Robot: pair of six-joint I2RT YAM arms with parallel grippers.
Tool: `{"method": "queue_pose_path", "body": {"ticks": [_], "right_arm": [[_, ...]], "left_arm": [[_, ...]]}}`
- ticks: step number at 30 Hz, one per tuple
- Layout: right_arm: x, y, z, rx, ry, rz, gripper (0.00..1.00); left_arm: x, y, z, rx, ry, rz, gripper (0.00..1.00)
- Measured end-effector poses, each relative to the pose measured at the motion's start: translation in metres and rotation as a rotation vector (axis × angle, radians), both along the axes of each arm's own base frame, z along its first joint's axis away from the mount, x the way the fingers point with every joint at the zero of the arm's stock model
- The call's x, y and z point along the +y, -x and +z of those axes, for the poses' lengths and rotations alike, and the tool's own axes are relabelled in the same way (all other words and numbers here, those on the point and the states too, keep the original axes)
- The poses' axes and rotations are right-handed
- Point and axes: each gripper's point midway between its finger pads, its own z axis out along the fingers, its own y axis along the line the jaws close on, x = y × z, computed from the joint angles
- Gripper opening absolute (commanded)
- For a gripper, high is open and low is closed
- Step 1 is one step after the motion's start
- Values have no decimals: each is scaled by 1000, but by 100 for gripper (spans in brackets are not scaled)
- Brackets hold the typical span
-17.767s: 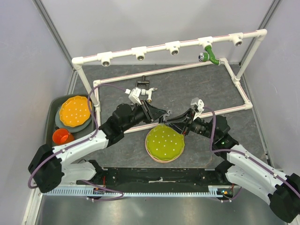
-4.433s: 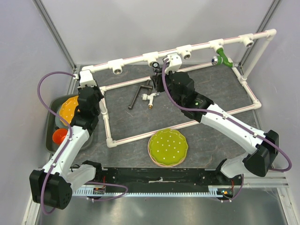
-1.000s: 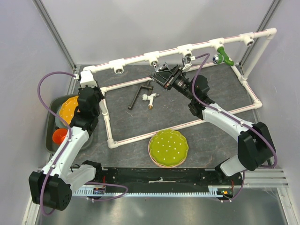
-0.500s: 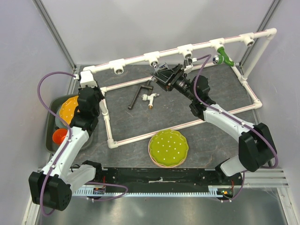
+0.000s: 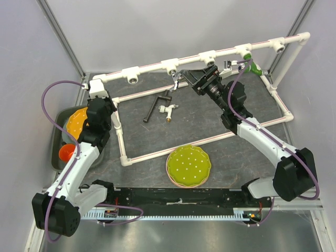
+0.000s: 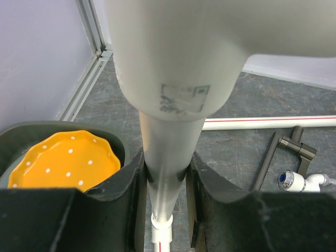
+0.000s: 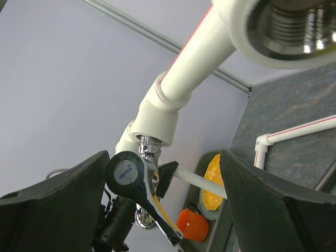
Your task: Install the water faucets
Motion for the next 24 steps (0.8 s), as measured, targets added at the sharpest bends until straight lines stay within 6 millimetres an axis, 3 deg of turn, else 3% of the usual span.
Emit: {"method": "queue_pose_path", "body": {"ticks": [10,17,24], "right_arm": [[3,-1,17,-73,105,-20,82],[13,3,16,-93,219,-27,75],[15,1,4,-82,307,-52,60]], "left_arm": [[0,0,0,0,1,0,2],[0,0,0,0,1,0,2],[0,0,0,0,1,-1,2]]}}
